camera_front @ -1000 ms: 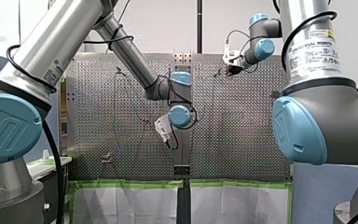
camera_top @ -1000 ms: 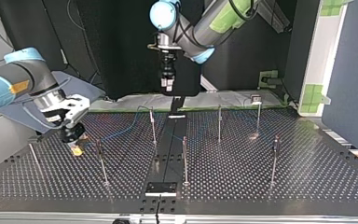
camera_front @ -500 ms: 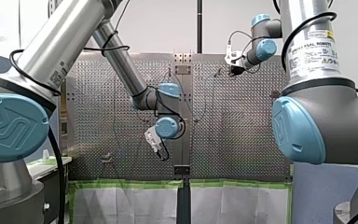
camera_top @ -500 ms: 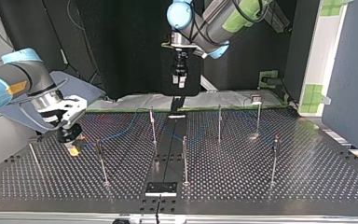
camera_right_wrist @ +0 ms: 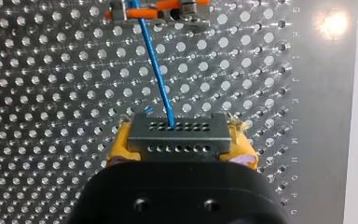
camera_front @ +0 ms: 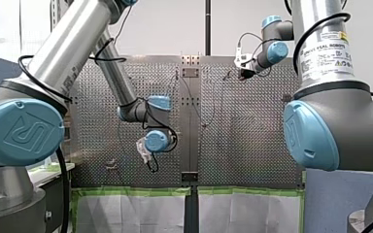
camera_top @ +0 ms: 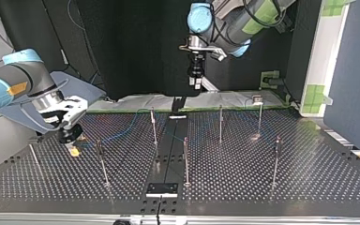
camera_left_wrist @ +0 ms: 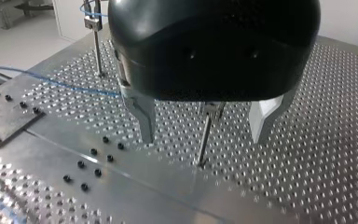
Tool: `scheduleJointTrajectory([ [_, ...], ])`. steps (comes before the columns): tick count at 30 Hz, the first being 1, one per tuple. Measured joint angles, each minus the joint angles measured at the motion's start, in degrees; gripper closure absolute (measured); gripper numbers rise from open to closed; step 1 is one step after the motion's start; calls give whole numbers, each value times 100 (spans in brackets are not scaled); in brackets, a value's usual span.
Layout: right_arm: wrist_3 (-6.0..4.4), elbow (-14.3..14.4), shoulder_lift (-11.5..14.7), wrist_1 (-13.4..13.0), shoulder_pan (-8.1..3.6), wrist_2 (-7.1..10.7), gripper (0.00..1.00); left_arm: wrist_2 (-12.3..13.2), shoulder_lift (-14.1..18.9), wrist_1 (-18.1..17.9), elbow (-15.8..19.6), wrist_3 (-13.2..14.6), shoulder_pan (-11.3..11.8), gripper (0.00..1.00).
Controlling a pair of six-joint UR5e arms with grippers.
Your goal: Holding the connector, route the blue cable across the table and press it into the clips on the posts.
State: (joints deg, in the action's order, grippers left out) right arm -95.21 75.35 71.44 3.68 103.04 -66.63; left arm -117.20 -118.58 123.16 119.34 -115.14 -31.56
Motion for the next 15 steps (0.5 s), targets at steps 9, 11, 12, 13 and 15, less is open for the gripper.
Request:
scheduleJointTrajectory([
  [9,0,-2,-10,7,-5,0,100,13,-1,-511,509,35,425,0],
  [11,0,-2,-10,8,-6,0,100,18,-1,-632,630,32,434,0],
  [12,0,-2,-10,8,-7,0,100,20,-1,-683,681,32,431,0],
  [13,1,-2,-10,8,-7,0,100,20,-2,-731,731,34,425,0],
  [15,5,-2,-11,8,-7,0,100,16,-2,-829,844,41,408,0],
])
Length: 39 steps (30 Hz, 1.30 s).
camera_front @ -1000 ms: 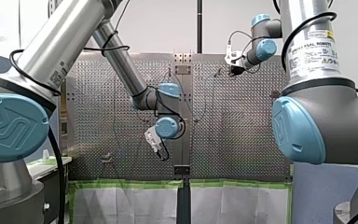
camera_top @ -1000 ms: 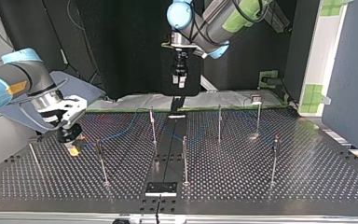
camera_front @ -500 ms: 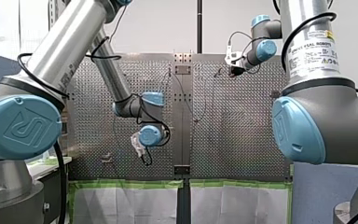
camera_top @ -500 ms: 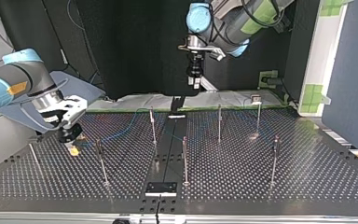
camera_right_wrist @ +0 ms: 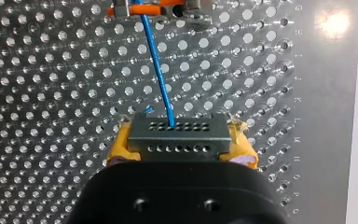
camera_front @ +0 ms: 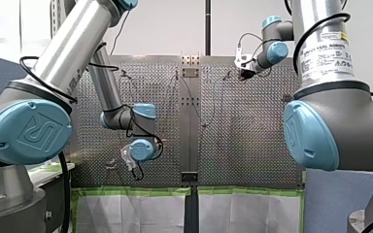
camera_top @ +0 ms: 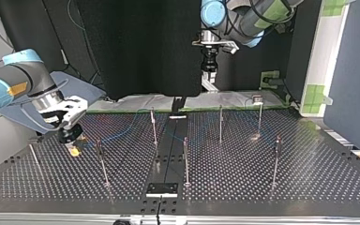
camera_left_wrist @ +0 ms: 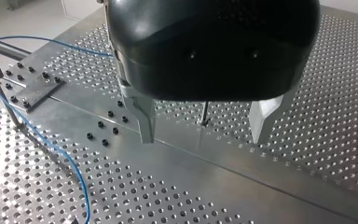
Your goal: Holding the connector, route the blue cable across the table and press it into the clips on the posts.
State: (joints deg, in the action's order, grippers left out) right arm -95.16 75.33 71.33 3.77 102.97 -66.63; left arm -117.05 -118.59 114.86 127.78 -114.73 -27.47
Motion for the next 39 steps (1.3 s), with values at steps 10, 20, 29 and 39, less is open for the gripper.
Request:
scheduleJointTrajectory([
  [10,4,-2,-7,7,0,-16,100,-6,1,-135,449,35,-39,0],
  [20,5,-4,-9,10,0,-17,100,-6,0,-139,475,39,-41,0],
  [29,5,-4,-9,10,0,-17,100,-6,0,-139,476,39,-41,0],
  [39,5,-4,-9,9,-1,-17,100,-6,0,-139,476,39,-41,0],
])
